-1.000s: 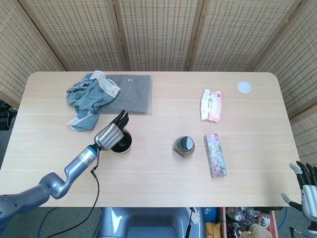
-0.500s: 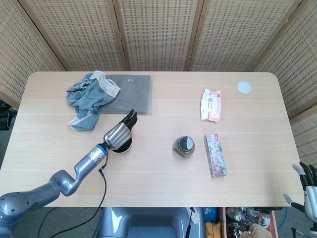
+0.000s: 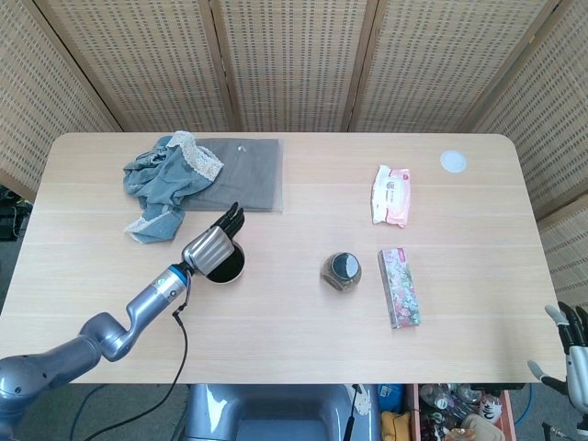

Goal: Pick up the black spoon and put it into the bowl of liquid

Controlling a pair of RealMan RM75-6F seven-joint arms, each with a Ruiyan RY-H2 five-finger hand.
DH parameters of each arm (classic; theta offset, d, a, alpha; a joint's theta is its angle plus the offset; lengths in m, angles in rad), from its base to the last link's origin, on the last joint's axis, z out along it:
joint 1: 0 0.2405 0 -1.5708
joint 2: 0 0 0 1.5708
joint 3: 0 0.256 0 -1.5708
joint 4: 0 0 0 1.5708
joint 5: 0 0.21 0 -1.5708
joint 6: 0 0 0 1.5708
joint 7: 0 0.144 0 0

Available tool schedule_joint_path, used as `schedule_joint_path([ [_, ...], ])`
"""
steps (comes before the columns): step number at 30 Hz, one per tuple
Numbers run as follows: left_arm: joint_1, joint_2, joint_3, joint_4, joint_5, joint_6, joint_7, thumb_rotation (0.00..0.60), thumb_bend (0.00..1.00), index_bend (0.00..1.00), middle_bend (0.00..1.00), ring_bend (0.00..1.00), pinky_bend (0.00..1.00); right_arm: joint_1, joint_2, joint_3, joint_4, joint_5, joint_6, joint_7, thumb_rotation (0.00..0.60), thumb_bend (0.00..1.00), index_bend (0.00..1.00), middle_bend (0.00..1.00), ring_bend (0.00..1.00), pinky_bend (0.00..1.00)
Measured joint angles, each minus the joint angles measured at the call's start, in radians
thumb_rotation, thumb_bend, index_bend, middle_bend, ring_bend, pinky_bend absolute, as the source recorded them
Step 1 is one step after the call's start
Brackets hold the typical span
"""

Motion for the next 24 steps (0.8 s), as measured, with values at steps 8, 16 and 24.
schedule_joint_path([
  [8,0.023,0.039,0.026,-0.071,0.02,0.032,-0.028,0.6,0.4,0.69,0.11,0.0,0.0,0.001,-0.001,0.001,0.003,-0.003,0.0,0.002,0.6,0.21,0.17,0.19,0.01,0.04],
  [16,0.008,0.0,0.015,-0.071,0.022,0.028,-0.017,0.6,0.4,0.69,0.11,0.0,0.0,-0.004,0.001,0.002,0.003,0.003,0.002,0.002,0.6,0.21,0.17,0.19,0.01,0.04],
  [24,-0.007,-0.042,0.002,-0.007,0.017,0.017,-0.011,0.6,0.4,0.69,0.11,0.0,0.0,-0.007,0.003,0.003,-0.002,0.005,0.003,-0.003,0.6,0.21,0.17,0.19,0.01,0.04],
])
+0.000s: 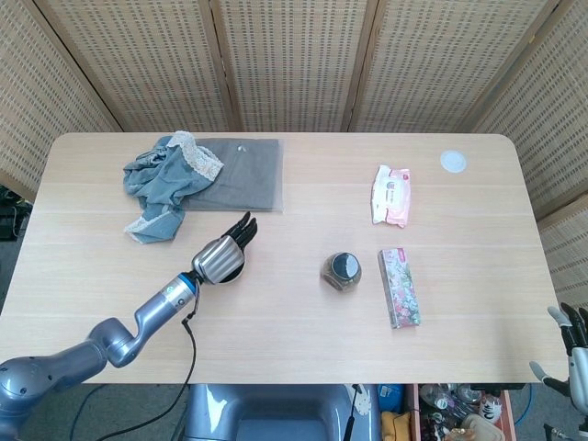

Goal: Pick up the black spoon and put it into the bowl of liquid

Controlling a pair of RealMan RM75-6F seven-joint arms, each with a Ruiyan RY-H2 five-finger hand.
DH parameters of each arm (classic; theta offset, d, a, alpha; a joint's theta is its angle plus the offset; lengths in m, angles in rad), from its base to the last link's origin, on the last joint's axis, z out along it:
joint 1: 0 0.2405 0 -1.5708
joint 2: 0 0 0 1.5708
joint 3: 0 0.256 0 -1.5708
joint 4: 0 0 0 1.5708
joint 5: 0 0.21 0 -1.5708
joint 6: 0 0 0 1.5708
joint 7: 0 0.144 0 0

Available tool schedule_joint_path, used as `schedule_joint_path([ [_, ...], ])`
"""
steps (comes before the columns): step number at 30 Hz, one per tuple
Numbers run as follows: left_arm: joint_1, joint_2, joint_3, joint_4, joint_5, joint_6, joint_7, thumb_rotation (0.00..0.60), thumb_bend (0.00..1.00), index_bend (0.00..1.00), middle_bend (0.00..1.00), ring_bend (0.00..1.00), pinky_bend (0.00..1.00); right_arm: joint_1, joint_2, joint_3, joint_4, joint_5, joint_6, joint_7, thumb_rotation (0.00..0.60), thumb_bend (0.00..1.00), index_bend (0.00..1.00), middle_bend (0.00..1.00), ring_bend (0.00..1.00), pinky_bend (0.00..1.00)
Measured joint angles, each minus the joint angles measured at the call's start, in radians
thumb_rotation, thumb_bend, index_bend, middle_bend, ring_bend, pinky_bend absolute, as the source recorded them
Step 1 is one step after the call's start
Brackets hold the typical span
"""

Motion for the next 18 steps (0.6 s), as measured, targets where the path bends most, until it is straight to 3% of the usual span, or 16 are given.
schedule_joint_path([
  [9,0.014,0.002,0.0,0.053,-0.012,0.014,-0.027,0.6,0.4,0.69,0.11,0.0,0.0,0.002,0.002,0.0,-0.007,-0.002,-0.003,-0.01,0.6,0.21,0.17,0.19,0.01,0.04],
  [18,0.044,0.05,0.023,-0.016,-0.003,0.043,-0.062,0.6,0.41,0.69,0.11,0.0,0.0,0.003,0.001,0.0,-0.006,-0.006,-0.003,-0.008,0.6,0.21,0.17,0.19,0.01,0.04],
])
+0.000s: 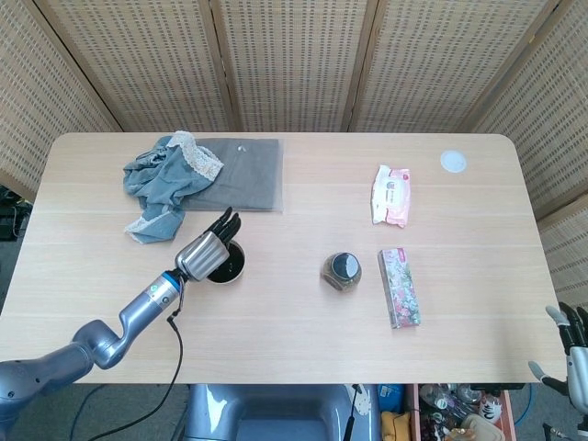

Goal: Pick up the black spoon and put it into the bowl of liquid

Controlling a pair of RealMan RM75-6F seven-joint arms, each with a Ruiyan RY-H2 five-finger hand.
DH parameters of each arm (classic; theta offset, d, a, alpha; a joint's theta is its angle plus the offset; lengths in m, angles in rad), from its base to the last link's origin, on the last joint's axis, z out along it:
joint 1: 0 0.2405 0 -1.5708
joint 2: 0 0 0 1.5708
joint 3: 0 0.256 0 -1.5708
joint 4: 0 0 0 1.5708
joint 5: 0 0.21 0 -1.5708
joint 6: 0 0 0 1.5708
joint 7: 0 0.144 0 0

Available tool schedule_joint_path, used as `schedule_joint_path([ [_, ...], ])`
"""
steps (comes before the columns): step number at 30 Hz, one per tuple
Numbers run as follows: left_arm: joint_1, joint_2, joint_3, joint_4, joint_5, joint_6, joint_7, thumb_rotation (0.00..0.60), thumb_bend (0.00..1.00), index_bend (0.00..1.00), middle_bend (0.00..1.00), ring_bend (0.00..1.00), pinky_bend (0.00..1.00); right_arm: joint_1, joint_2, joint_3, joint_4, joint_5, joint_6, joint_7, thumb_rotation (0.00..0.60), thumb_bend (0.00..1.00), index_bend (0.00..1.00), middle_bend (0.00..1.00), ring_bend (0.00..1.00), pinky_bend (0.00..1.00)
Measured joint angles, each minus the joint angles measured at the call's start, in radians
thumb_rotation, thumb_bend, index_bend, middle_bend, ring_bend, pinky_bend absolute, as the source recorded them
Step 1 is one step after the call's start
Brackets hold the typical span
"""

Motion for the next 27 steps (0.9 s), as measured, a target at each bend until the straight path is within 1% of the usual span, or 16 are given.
schedule_joint_path([
  [4,-0.003,0.001,-0.004,-0.026,-0.002,-0.007,0.004,0.6,0.41,0.69,0.11,0.0,0.0,-0.002,0.0,0.001,0.002,0.002,0.002,0.002,0.6,0.21,0.17,0.19,0.01,0.04],
  [8,-0.014,-0.012,-0.012,-0.028,-0.004,-0.015,0.016,0.6,0.4,0.69,0.11,0.0,0.0,-0.005,0.0,0.001,0.004,0.005,0.003,0.004,0.6,0.21,0.17,0.19,0.01,0.04],
  [17,-0.031,-0.046,-0.03,0.014,-0.016,-0.033,0.029,0.6,0.4,0.69,0.11,0.0,0.0,-0.007,0.0,0.002,0.006,0.007,0.002,0.007,0.6,0.21,0.17,0.19,0.01,0.04],
  [24,-0.042,-0.079,-0.046,0.074,-0.034,-0.047,0.033,0.6,0.41,0.69,0.11,0.0,0.0,-0.007,-0.001,0.002,0.006,0.007,0.0,0.005,0.6,0.21,0.17,0.19,0.01,0.04],
  [27,-0.04,-0.081,-0.044,0.092,-0.036,-0.045,0.031,0.6,0.41,0.69,0.11,0.0,0.0,-0.008,-0.001,0.002,0.007,0.008,0.001,0.006,0.6,0.21,0.17,0.19,0.01,0.04],
])
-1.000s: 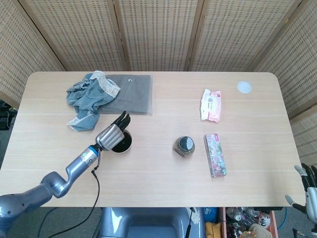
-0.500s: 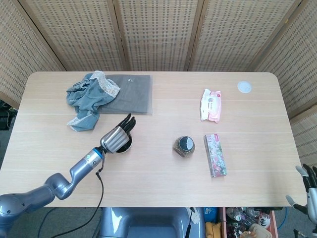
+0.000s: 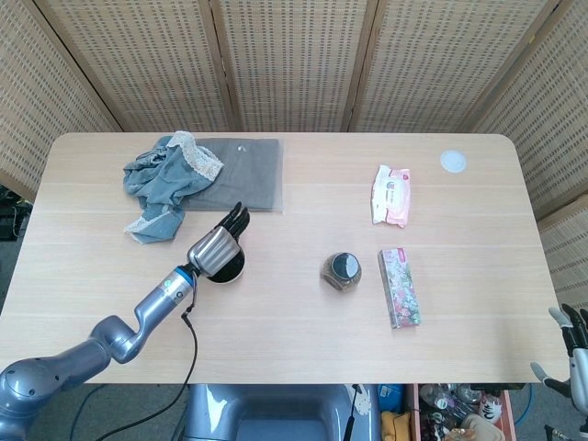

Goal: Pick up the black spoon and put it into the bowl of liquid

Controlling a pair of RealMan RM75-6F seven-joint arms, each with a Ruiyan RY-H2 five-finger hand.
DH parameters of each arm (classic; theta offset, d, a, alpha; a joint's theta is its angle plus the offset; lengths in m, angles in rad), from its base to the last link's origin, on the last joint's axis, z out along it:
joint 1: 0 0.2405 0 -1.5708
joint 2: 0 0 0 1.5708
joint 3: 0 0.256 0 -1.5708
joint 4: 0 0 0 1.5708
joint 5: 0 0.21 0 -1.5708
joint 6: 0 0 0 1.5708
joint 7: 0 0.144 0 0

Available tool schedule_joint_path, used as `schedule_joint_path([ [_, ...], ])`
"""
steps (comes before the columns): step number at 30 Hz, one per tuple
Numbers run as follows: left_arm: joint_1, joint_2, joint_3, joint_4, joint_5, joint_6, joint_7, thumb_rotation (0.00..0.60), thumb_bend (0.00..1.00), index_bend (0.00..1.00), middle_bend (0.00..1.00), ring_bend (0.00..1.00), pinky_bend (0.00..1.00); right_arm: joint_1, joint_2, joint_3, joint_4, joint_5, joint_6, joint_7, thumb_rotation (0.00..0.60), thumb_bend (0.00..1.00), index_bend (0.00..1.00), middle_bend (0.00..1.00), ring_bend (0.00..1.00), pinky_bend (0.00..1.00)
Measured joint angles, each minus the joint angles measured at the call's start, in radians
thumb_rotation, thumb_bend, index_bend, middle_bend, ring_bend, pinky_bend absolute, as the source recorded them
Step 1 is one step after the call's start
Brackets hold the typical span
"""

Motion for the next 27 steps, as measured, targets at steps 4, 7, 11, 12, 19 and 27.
schedule_joint_path([
  [4,0.016,0.021,0.01,0.001,0.0,0.01,-0.012,0.6,0.4,0.69,0.11,0.0,0.0,0.001,-0.001,-0.001,0.002,-0.003,0.0,0.004,0.6,0.21,0.17,0.19,0.01,0.04],
  [7,0.03,0.046,0.024,-0.021,0.006,0.023,-0.026,0.6,0.41,0.69,0.1,0.0,0.0,0.002,-0.003,0.0,0.005,-0.004,0.0,0.006,0.6,0.21,0.17,0.19,0.01,0.04],
  [11,0.042,0.066,0.04,-0.057,0.018,0.036,-0.039,0.6,0.4,0.69,0.1,0.0,0.0,0.004,-0.005,0.0,0.011,-0.005,-0.004,0.013,0.6,0.21,0.17,0.19,0.01,0.04],
  [12,0.043,0.07,0.042,-0.068,0.02,0.039,-0.042,0.6,0.4,0.69,0.1,0.0,0.0,0.005,-0.006,0.0,0.013,-0.005,-0.004,0.014,0.6,0.21,0.17,0.19,0.01,0.04],
  [19,0.032,0.064,0.037,-0.096,0.026,0.034,-0.03,0.6,0.4,0.69,0.1,0.0,0.0,0.003,-0.007,0.002,0.019,-0.001,-0.003,0.019,0.6,0.21,0.17,0.19,0.01,0.04],
  [27,0.013,0.027,0.008,-0.053,0.005,0.015,-0.007,0.6,0.4,0.69,0.1,0.0,0.0,0.0,-0.008,0.002,0.021,0.001,-0.001,0.02,0.6,0.21,0.17,0.19,0.01,0.04],
])
